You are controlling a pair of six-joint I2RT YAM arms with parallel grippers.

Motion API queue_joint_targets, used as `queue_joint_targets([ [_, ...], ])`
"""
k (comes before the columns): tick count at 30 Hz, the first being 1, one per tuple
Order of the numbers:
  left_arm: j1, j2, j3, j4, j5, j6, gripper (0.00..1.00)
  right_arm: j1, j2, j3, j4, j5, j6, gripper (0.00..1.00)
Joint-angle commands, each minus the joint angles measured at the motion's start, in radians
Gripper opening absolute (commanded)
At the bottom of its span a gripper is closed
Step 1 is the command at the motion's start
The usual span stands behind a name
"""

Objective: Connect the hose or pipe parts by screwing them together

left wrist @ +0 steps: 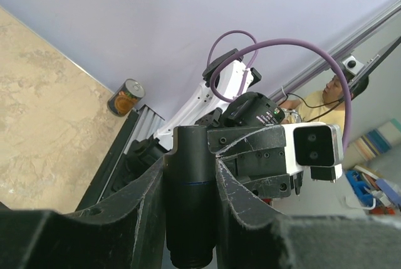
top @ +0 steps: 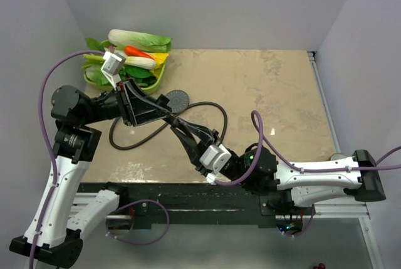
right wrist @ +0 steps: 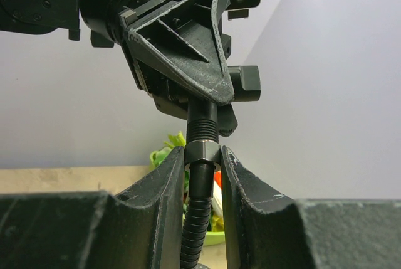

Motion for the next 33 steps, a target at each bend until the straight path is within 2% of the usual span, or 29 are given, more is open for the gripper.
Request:
queue_joint_targets([
  [1, -0.015, -0.020, -0.030, -0.003, 0.053, 0.047, 0.00, -0.011, -0.031, 0.073, 0.092, -0.042, 0.051, 0.00],
  [12, -0.015, -0.021, -0.083, 0.031, 0.093, 0.062, 0.00, -0.020, -0.028, 0.065, 0.133, -0.066, 0.088, 0.00],
  [18, -0.024, -0.029, -0.108, 0.144, 0.124, 0.016, 0.00, -0.063, -0.037, 0.064, 0.144, -0.144, 0.207, 0.00],
  [24, -0.027, -0.031, -0.120, 0.162, 0.142, 0.009, 0.00, -0.135, -0.040, 0.082, 0.100, -0.262, 0.349, 0.00],
  [33, -0.033, -0.034, -0.119, 0.190, 0.153, -0.001, 0.00, -0.189, -0.044, 0.087, 0.104, -0.316, 0.442, 0.00],
])
